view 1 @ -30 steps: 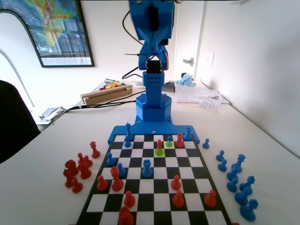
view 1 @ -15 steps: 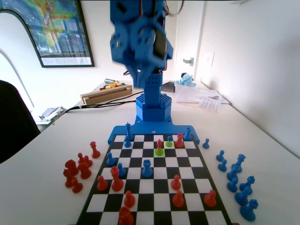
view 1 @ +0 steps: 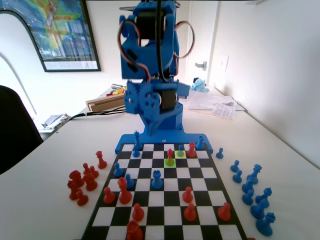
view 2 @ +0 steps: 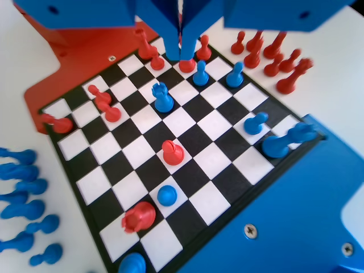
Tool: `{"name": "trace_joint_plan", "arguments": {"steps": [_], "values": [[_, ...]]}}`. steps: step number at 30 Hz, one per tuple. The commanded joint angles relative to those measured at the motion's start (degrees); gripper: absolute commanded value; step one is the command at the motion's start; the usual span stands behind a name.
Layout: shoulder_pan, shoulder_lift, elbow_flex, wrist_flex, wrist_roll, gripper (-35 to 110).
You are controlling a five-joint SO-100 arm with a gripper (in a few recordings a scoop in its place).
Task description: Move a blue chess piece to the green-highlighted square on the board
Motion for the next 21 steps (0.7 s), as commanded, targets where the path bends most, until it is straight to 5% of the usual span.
{"name": "trace_joint_plan", "arguments": {"steps": [1,21], "values": [[-0.53,-1.05,-0.35,-2.11,1.23,2],[-5.19,-8.17,0.70,-4.13,8.35,14]]}}
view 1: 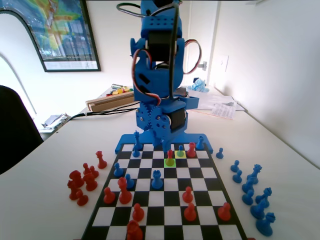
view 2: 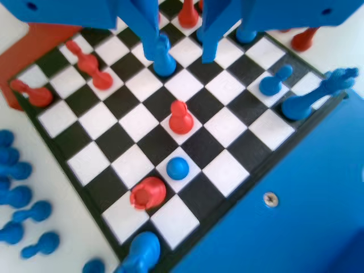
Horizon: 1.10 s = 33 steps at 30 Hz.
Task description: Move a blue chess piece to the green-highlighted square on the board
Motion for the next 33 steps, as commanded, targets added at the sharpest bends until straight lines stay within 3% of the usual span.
{"name": "trace_joint_plan", "arguments": {"steps": [1,33], "values": [[-0.26,0.44,0.09,-0.53,0.35,14],[-3.34,-7.56,2.37,-8.00,2.46,11]]}}
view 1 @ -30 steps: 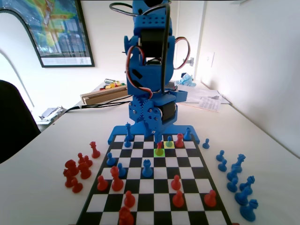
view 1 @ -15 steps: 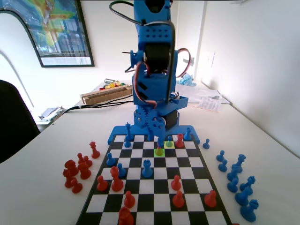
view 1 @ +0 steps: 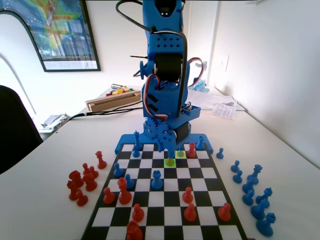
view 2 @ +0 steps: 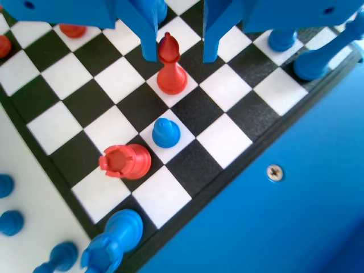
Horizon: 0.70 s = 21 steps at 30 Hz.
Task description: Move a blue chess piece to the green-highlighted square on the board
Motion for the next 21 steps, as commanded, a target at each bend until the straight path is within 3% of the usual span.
{"name": "trace_joint_plan", "arguments": {"steps": [1,21], "values": [[-0.79,0.62,-2.46,0.00,-0.18,10],[-2.11,0.26,-3.96,-0.44,0.09,1]]}}
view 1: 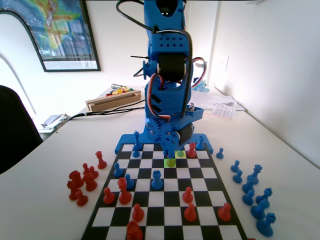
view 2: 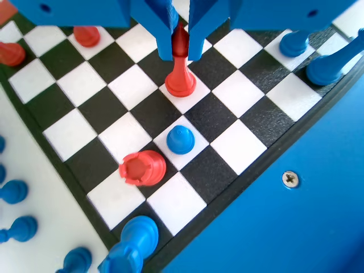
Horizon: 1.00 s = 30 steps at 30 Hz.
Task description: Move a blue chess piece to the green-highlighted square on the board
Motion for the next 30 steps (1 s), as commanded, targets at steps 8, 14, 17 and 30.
{"name": "trace_joint_plan", "arguments": {"steps": [8,14,17,30], "values": [[0.62,2.81,-5.19,3.60,-0.70,1],[3.69,8.96,-12.74,11.25,-0.88,1],[6.42,12.13,-16.52,15.29,-1.85,1],[24.43,13.27,-26.63,20.65,-8.26,1]]}}
